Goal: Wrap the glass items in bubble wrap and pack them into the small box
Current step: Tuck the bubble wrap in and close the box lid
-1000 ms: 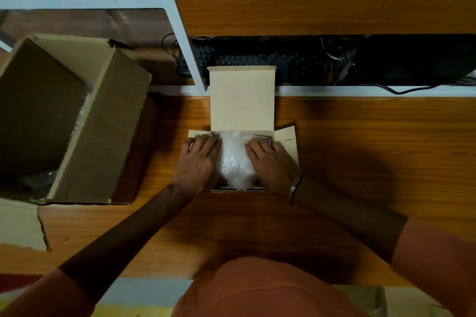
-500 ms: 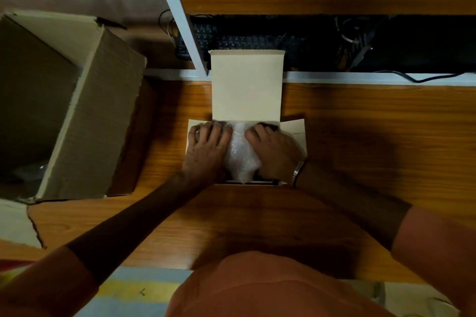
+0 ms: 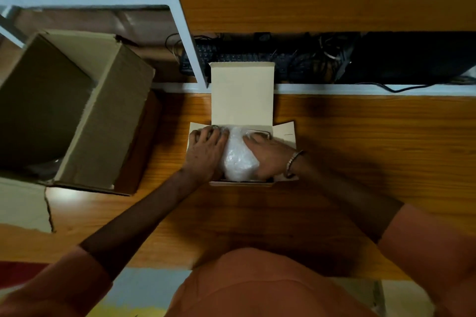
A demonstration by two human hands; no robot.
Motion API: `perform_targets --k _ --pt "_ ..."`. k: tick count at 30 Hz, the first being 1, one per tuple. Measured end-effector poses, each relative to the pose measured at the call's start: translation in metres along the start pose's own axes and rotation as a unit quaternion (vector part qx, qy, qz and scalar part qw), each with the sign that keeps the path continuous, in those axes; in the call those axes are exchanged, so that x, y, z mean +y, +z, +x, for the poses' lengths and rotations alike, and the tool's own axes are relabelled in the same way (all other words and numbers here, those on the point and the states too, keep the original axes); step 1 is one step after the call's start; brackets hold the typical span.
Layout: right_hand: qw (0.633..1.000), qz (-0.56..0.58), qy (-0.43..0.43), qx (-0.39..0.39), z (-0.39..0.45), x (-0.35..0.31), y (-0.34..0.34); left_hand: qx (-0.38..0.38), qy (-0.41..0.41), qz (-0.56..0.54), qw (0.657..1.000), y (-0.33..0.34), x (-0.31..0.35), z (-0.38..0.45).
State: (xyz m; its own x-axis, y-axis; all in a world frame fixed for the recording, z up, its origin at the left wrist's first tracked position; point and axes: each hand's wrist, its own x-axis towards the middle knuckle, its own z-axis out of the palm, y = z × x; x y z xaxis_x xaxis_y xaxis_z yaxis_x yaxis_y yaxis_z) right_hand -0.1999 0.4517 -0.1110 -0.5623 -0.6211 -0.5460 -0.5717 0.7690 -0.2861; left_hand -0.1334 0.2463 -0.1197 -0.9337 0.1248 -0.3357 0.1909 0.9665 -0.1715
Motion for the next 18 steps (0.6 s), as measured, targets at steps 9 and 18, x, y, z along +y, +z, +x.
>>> perform_targets --k 9,18 --pt "0.996 0.009 0.039 0.085 0.0 -0.016 0.015 -0.009 0.015 -0.112 0.994 0.004 -0.009 0.0" --pt "0.986 -0.046 0.039 0.156 0.004 -0.022 0.027 0.084 -0.006 -0.164 0.983 0.024 -0.002 -0.003"
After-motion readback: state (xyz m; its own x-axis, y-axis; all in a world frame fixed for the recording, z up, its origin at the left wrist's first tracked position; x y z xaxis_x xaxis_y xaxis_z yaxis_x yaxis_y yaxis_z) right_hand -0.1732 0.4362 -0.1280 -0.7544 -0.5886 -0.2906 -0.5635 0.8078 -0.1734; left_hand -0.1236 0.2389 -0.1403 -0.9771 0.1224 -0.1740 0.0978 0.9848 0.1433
